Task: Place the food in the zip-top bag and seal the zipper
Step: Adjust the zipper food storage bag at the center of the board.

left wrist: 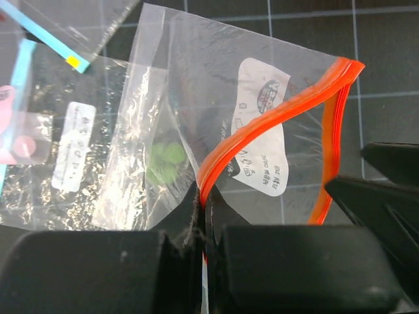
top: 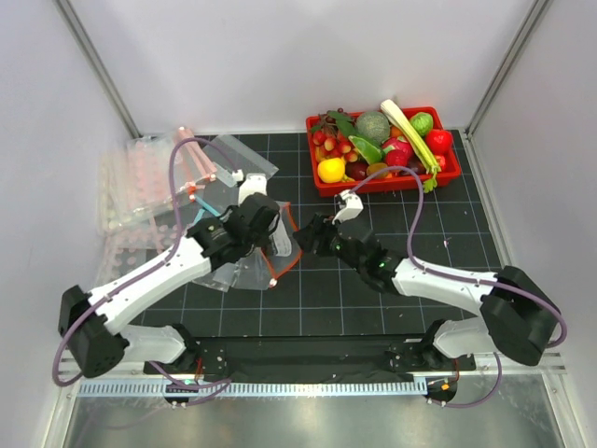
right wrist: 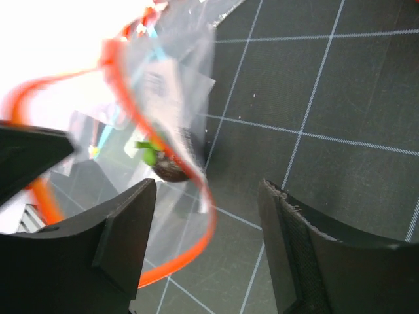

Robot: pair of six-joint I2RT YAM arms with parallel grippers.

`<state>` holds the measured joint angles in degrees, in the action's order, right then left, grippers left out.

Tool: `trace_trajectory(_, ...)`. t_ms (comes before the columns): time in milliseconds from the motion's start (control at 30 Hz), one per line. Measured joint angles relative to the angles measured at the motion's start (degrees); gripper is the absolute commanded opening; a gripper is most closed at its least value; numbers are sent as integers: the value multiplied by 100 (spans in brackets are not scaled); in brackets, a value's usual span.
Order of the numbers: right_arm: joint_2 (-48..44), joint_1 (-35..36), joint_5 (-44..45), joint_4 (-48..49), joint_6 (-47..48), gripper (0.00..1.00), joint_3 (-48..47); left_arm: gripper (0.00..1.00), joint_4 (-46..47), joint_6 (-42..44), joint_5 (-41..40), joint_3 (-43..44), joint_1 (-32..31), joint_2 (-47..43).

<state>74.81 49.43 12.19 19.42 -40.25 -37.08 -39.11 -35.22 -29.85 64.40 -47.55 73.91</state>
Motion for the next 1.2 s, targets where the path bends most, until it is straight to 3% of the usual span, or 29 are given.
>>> trace_trajectory(100,291,2,-59,-9,9,59,-120,3,57,-48,-175,-181,0,-448)
trace_trajectory(200,581,22,-153,-33,39,35,-205,3,160,-59,-262,-275,2,-743)
trace_trajectory(233,664,31,-188,-63,66,22,-240,2,186,-57,-282,-275,2,-769)
trace_trajectory(367,708,52,-247,-205,164,1,-326,0,181,-33,-452,-262,0,-673)
trace_trajectory(533,411,125,-79,-669,404,1,-581,0,-662,-114,-1460,365,-192,-105)
trace_trajectory(767,-378,184,334,-1045,688,1,-728,0,-2697,-1034,-3143,1982,-1086,586)
trace_trajectory(1033,-1622,195,997,-1412,909,1,-739,2,-2896,-955,-3257,2072,-1172,343)
trace_trajectory(1200,-973,223,656,-994,863,1,-763,2,-2750,-905,-3224,1934,-1200,-140)
